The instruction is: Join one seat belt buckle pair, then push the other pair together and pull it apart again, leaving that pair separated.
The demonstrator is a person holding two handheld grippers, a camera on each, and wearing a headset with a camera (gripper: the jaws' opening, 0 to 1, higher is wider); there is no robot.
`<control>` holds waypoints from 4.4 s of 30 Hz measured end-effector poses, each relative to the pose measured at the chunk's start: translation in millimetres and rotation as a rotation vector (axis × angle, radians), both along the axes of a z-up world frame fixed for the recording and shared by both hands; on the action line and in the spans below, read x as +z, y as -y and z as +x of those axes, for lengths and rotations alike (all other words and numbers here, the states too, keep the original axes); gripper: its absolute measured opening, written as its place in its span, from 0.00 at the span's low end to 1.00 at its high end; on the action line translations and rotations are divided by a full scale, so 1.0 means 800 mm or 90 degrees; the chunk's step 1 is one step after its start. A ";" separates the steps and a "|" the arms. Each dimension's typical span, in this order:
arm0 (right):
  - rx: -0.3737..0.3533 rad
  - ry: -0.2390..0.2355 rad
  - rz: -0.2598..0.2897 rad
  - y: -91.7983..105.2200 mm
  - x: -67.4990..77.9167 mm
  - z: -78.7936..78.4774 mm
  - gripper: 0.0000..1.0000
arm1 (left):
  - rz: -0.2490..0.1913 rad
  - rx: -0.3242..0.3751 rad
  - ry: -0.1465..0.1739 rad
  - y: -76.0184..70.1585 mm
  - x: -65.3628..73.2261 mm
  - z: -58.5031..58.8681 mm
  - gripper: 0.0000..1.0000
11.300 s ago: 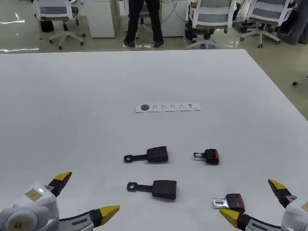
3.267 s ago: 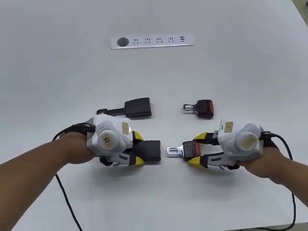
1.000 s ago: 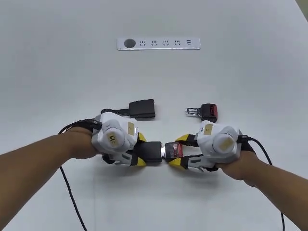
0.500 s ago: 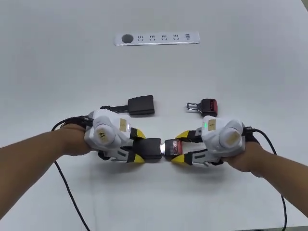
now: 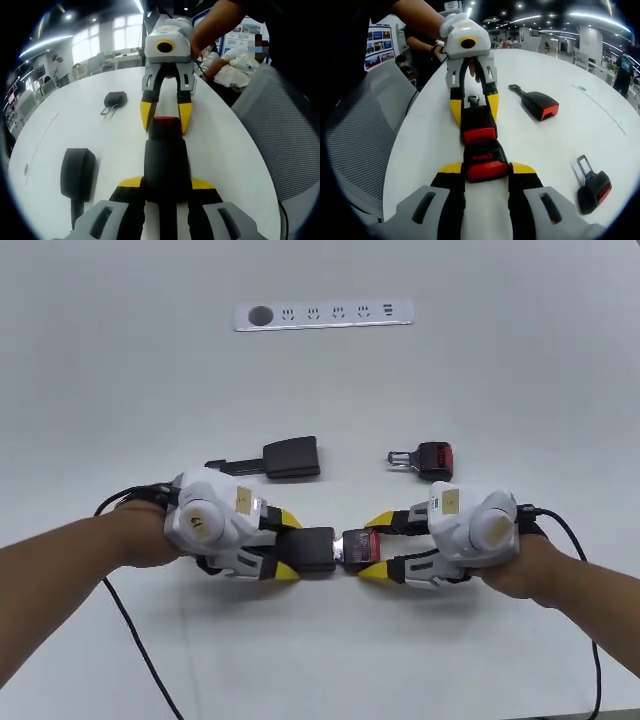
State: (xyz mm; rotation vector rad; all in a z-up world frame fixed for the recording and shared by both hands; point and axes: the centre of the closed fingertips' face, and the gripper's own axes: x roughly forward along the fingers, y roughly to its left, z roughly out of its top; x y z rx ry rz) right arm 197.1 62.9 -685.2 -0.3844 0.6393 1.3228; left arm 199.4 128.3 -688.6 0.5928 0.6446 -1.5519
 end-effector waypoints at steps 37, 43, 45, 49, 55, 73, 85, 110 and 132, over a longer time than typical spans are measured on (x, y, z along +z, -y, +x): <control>-0.002 0.030 -0.019 -0.005 0.004 -0.003 0.34 | 0.040 -0.003 0.014 -0.001 -0.003 -0.002 0.34; -0.025 0.027 -0.030 -0.003 0.012 -0.004 0.36 | 0.066 0.026 0.021 -0.006 -0.003 0.001 0.41; -0.069 0.000 0.004 -0.005 0.022 0.000 0.44 | 0.071 0.037 0.017 -0.009 -0.002 0.001 0.51; -0.103 0.019 0.028 0.001 0.043 0.014 0.63 | 0.040 0.052 -0.012 -0.012 0.013 -0.008 0.73; -0.123 0.024 0.036 0.014 0.053 0.024 0.69 | 0.005 0.112 0.002 -0.019 0.037 0.013 0.80; -0.144 0.062 0.007 0.072 0.069 0.087 0.79 | -0.003 0.187 0.044 -0.045 0.079 0.091 0.85; -0.144 0.055 -0.033 0.111 0.050 0.133 0.77 | 0.004 0.179 0.043 -0.046 0.067 0.130 0.80; -0.073 0.010 -0.097 0.138 -0.010 0.146 0.53 | 0.024 0.153 0.010 -0.020 0.009 0.160 0.57; -0.026 0.006 -0.115 0.134 -0.007 0.152 0.35 | 0.032 0.048 0.015 -0.019 0.010 0.161 0.33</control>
